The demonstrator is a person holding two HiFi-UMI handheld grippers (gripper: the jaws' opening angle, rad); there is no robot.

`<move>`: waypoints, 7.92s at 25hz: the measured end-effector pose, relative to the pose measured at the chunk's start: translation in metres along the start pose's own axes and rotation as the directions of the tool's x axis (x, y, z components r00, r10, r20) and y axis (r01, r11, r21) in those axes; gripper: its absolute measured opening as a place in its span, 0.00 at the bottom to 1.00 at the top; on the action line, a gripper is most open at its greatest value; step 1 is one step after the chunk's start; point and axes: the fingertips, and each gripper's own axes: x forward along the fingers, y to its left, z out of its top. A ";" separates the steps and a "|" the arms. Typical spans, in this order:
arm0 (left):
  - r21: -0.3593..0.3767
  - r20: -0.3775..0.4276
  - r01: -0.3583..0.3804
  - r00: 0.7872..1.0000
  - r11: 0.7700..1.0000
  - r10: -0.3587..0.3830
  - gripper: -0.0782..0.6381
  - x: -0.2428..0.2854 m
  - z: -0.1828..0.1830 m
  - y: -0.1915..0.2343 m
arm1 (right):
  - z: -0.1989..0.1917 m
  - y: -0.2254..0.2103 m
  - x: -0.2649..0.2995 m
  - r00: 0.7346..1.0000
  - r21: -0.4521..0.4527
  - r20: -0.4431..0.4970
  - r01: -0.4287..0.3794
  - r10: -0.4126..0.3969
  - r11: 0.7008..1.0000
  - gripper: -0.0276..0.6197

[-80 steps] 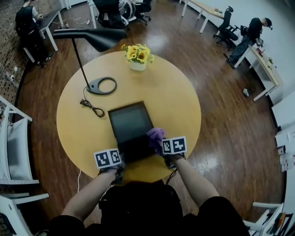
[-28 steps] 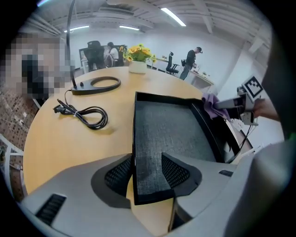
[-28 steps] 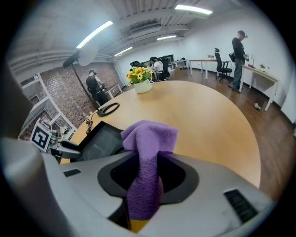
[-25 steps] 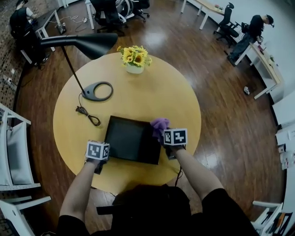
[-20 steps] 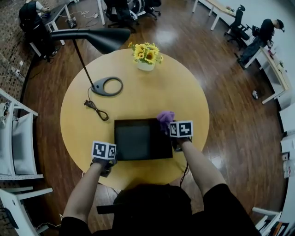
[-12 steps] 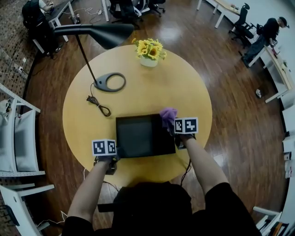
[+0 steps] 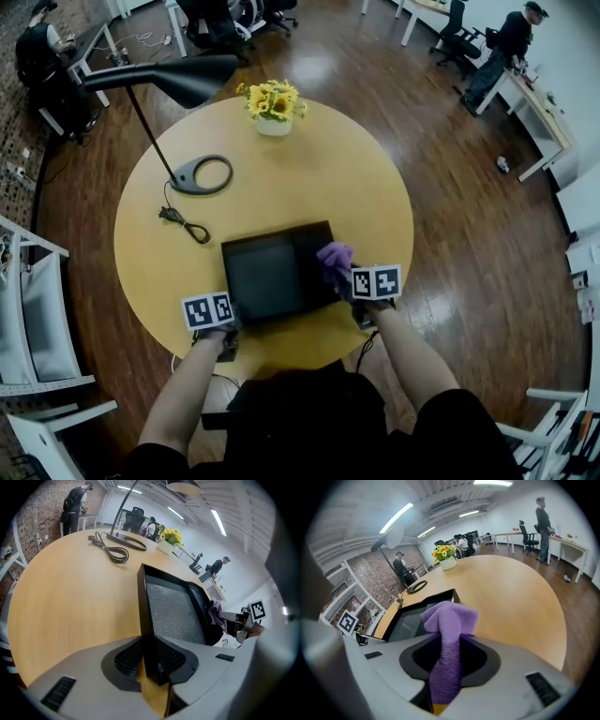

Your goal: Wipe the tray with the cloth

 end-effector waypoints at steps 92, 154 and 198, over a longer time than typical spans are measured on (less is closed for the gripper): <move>0.055 0.041 0.113 0.992 0.992 -0.116 0.22 -0.007 -0.005 -0.013 | 0.044 0.140 0.104 0.977 -0.443 -0.052 0.163 -0.206 0.882 0.20; -0.140 0.144 0.248 0.963 0.959 -0.228 0.32 -0.035 0.017 0.011 | -0.024 0.136 0.054 0.989 -0.242 -0.001 0.146 -0.150 0.959 0.20; 0.102 -0.034 0.163 0.987 0.981 -0.160 0.24 0.057 0.103 -0.019 | -0.062 0.156 0.042 0.971 -0.477 -0.198 0.025 -0.135 0.879 0.20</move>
